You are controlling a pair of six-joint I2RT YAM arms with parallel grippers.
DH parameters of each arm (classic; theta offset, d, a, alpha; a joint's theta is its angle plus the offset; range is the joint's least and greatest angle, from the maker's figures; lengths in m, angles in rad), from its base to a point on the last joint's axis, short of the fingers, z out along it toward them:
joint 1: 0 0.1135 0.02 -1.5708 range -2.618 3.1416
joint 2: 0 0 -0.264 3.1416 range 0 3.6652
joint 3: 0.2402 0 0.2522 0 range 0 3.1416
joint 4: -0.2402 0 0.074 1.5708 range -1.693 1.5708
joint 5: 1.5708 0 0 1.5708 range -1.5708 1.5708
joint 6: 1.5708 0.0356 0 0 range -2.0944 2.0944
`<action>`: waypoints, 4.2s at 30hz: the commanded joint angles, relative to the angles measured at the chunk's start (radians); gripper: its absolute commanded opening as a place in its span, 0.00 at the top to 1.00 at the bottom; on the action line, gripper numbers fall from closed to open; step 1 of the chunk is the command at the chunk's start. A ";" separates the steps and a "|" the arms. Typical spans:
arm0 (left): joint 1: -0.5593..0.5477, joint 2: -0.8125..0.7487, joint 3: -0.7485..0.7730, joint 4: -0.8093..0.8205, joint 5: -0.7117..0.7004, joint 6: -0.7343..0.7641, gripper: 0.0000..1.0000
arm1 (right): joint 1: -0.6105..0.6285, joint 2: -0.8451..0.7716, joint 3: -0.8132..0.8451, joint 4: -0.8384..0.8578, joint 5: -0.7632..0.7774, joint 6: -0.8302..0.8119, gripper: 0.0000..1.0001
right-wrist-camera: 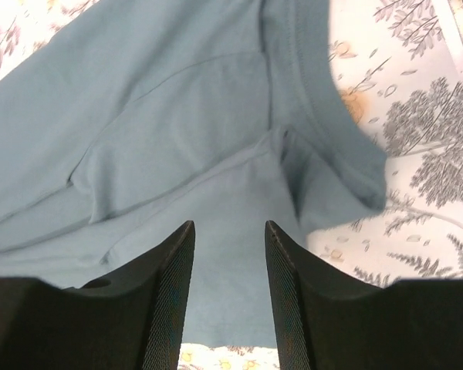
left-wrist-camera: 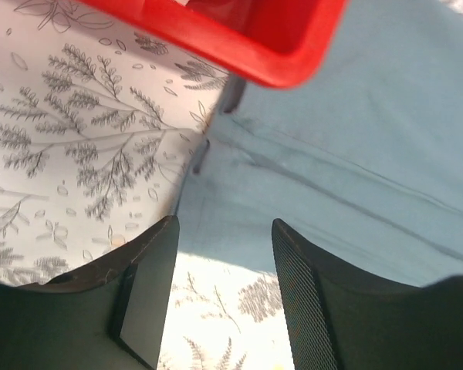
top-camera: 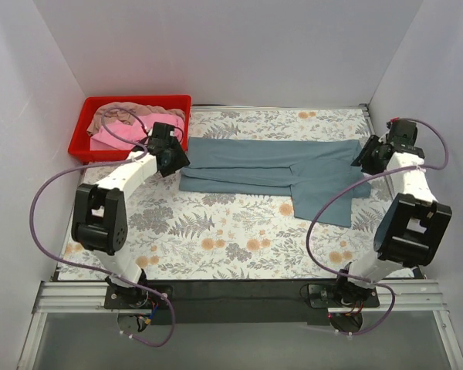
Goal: Fold and stack the t-shirts
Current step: Fold the tshirt
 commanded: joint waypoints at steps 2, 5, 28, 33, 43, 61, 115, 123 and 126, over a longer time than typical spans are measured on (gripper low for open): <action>-0.030 -0.217 -0.107 -0.009 0.036 -0.013 0.49 | 0.118 -0.165 -0.160 -0.021 0.118 -0.024 0.51; -0.059 -0.340 -0.199 -0.010 0.038 0.002 0.48 | 0.143 -0.246 -0.291 -0.014 0.133 -0.011 0.49; -0.070 -0.555 -0.463 0.039 -0.048 0.096 0.40 | 0.206 -0.217 -0.591 0.082 0.257 0.029 0.46; -0.069 -0.549 -0.541 0.126 -0.079 0.099 0.40 | 0.241 -0.166 -0.607 0.091 0.306 0.030 0.76; -0.070 -0.517 -0.541 0.148 -0.113 0.107 0.43 | 0.255 -0.203 -0.321 0.014 0.207 0.019 0.99; -0.070 -0.486 -0.548 0.148 -0.128 0.110 0.44 | 0.255 0.309 0.353 0.132 0.061 0.056 0.99; -0.061 -0.108 -0.391 -0.110 0.018 -0.102 0.59 | -0.055 -0.043 -0.616 0.293 -0.014 0.118 0.44; -0.044 -0.400 -0.620 -0.177 0.008 -0.162 0.59 | -0.058 -0.324 -0.784 0.194 -0.017 0.134 0.43; -0.043 -0.506 -0.624 -0.199 0.002 -0.185 0.59 | -0.058 -0.439 -0.795 0.177 -0.032 0.147 0.43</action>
